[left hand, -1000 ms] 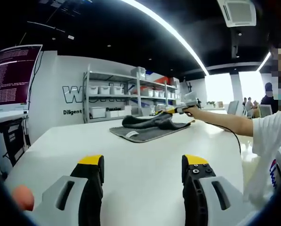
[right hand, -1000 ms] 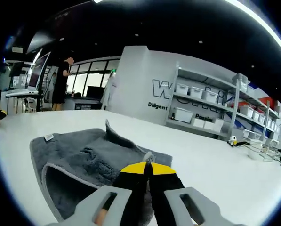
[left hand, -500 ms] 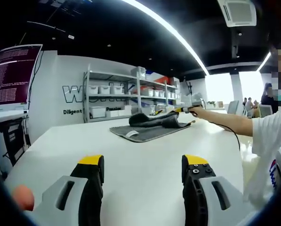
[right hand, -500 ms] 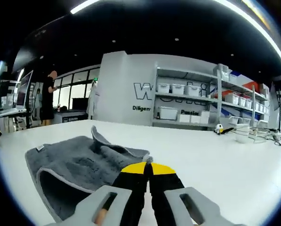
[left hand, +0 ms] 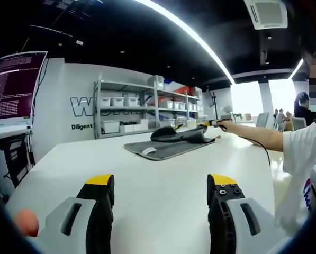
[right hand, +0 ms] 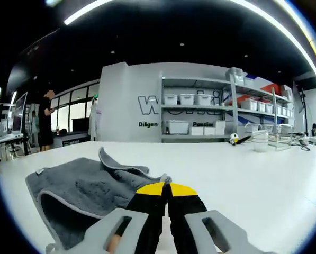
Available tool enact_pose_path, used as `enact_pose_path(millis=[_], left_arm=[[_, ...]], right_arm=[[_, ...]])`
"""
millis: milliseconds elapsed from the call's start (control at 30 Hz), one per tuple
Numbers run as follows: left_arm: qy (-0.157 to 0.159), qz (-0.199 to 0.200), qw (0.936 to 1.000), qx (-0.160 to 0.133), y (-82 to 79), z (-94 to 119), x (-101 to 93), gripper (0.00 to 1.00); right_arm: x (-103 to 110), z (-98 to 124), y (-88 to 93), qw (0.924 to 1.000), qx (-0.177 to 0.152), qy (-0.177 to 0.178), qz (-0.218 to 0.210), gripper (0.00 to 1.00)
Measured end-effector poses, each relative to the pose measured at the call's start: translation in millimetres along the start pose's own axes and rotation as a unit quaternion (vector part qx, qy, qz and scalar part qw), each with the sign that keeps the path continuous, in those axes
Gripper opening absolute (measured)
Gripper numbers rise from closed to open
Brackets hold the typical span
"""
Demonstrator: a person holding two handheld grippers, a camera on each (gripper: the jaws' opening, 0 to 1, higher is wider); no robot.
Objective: Open the folded towel by lifting each exposed corner and separating the folded layers until the towel lies flat within the target outline without major curled edges
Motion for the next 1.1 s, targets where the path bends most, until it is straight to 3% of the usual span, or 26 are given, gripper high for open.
enact_pose_path(millis=[167, 667, 1100], left_arm=[[0.002, 0.000, 1.0000, -0.002, -0.2, 0, 0.8, 0.73], [0.000, 0.002, 1.0000, -0.002, -2.3, -2, 5.9, 0.77], [0.000, -0.003, 1.0000, -0.007, -4.1, -3, 6.0, 0.82]], right_arm=[[-7, 6, 2.7, 0.9996, 0.018, 0.001, 0.023, 0.00], [-36, 18, 6.0, 0.9989, 0.030, -0.014, 0.033, 0.00], [-76, 48, 13.7, 0.9988, 0.037, 0.019, 0.027, 0.00]])
Point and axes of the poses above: the point that each gripper's makers call its tool centre point, and the gripper's own axes: z roughly backward along the fingers, x roughly to its left, y roughly out of its underside, the point moved 3 cm from there along z, roughly backward along the fingers, and after that the axes turned 10 degrees about -y, right-handed, at the moved point
